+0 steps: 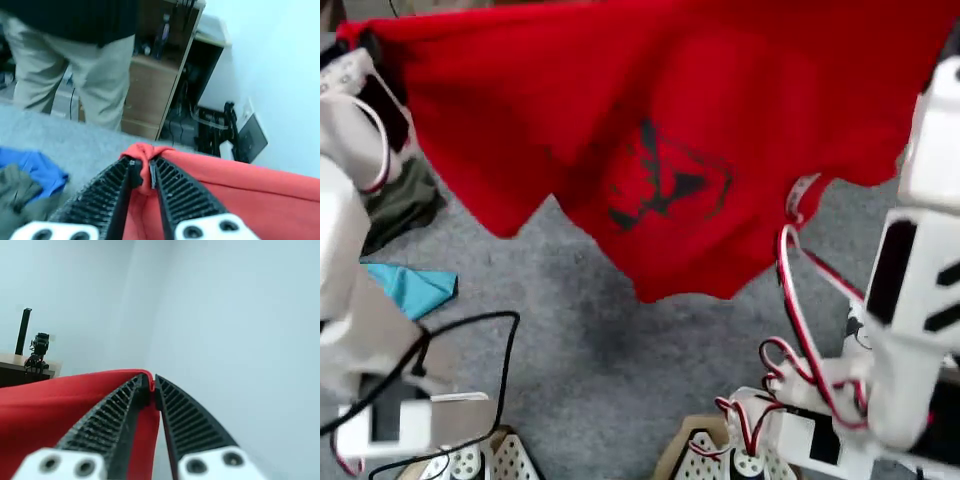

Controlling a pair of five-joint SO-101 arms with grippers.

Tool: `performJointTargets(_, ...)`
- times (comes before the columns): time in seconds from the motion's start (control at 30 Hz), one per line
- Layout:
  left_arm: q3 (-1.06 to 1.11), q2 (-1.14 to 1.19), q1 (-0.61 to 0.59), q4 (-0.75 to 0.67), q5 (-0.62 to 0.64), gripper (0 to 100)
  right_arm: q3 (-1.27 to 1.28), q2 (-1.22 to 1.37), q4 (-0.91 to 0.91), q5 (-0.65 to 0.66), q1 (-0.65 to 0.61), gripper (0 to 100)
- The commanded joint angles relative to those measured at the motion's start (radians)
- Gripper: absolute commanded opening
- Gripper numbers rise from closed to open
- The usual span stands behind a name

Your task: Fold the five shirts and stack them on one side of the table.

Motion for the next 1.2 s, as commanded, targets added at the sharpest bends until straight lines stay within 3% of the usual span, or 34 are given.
performJointTargets(0.0, 0.293, -0.179, -0.014, 0.011, -0.006, 2, -0.079, -0.024, 0.086, 0.002, -0.008, 0.5)
performJointTargets(0.27, 0.884, -0.570, 0.068, -0.012, -0.006, 2, -0.104, -0.105, 0.132, 0.002, -0.008, 0.4)
performJointTargets(0.57, 1.389, -0.776, 0.064, -0.345, -0.008, 2, 0.065, -0.005, 0.265, 0.002, -0.056, 0.4)
performJointTargets(0.7, 1.536, -0.745, 0.064, -0.586, -0.003, 2, 0.254, 0.128, 0.189, 0.002, -0.077, 0.4)
performJointTargets(1.0, 1.737, -0.438, 0.064, -1.390, -0.002, 2, 0.456, 0.461, -0.233, -0.006, -0.087, 0.4)
performJointTargets(1.1, 1.677, -0.309, 0.064, -1.551, -0.002, 2, 0.421, 0.516, -0.279, -0.006, -0.099, 0.4)
performJointTargets(1.17, 1.588, -0.226, 0.069, -1.582, -0.002, 2, 0.394, 0.542, -0.288, -0.006, -0.111, 0.4)
